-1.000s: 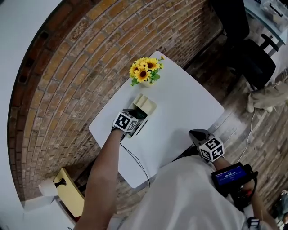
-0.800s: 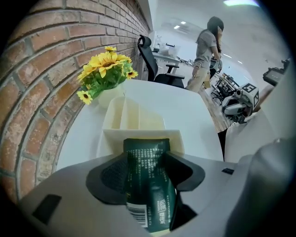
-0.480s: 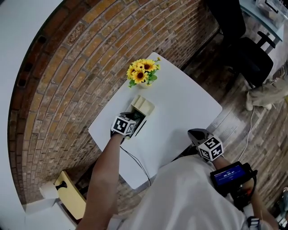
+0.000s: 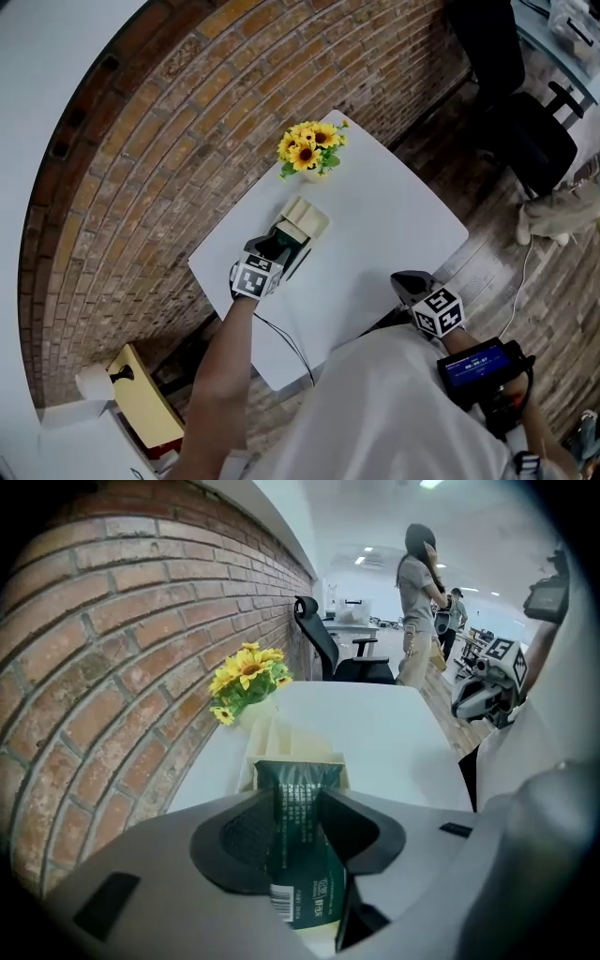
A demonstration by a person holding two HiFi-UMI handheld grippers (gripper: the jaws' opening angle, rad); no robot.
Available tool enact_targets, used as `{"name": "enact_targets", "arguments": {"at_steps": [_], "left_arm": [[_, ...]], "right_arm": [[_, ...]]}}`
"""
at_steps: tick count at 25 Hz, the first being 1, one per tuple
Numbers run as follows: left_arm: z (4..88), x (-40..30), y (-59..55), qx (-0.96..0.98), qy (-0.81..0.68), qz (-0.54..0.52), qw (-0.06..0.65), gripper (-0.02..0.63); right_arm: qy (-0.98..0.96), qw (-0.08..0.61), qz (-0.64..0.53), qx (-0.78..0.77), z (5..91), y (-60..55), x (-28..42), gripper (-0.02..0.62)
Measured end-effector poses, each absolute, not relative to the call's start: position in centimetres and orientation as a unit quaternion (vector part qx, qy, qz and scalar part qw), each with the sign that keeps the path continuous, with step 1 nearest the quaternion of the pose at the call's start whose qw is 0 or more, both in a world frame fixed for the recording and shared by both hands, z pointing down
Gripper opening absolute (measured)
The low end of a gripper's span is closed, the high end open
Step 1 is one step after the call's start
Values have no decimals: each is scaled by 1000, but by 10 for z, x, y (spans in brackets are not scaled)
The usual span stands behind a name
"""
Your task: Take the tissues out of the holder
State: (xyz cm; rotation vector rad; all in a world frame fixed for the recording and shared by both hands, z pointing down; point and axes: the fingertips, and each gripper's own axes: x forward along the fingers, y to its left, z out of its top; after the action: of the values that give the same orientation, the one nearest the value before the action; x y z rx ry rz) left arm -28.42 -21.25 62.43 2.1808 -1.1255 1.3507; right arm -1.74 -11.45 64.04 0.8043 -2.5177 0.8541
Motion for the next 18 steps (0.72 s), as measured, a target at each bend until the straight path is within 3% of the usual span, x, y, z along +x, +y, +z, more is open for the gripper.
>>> {"name": "enact_targets", "arguments": {"at_steps": [7, 18], "left_arm": [[589, -287, -196, 773, -431, 458, 87, 162], [511, -314, -170, 760, -555, 332, 55, 161]], "right_arm": [[-896, 185, 297, 272, 640, -119, -25, 6], [-909, 194, 286, 232, 637, -118, -53, 6]]}}
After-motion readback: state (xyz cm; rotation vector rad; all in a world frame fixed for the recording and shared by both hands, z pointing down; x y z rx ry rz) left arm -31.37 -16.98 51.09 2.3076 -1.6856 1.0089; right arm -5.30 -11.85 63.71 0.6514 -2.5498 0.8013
